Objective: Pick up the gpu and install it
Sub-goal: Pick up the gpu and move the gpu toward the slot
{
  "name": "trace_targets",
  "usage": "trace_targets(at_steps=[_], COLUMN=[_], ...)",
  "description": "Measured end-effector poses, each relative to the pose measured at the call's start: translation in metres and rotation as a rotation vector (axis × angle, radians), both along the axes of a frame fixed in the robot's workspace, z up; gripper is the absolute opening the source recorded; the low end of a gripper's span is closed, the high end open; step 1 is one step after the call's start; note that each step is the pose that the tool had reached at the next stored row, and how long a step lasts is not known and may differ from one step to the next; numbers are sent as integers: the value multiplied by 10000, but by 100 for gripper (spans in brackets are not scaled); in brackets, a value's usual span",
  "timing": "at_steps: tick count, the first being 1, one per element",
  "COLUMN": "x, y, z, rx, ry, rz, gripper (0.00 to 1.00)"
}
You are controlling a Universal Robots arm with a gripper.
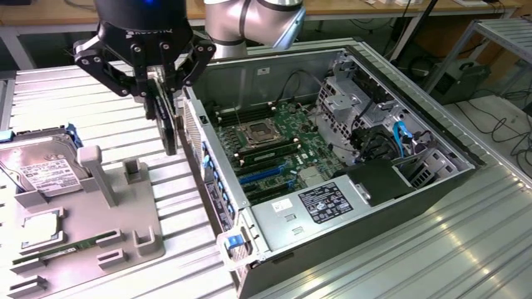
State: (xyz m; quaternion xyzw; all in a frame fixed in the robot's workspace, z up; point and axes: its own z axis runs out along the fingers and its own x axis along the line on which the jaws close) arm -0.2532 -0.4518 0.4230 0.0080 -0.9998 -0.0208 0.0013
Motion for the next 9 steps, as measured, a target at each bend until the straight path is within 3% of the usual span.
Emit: trace_targets(at_steps=[4, 9], x=[409, 490], y=[0, 0], z=[0, 0], rx=[0, 0], ry=[0, 0], rz=[0, 0], gripper=[28, 28])
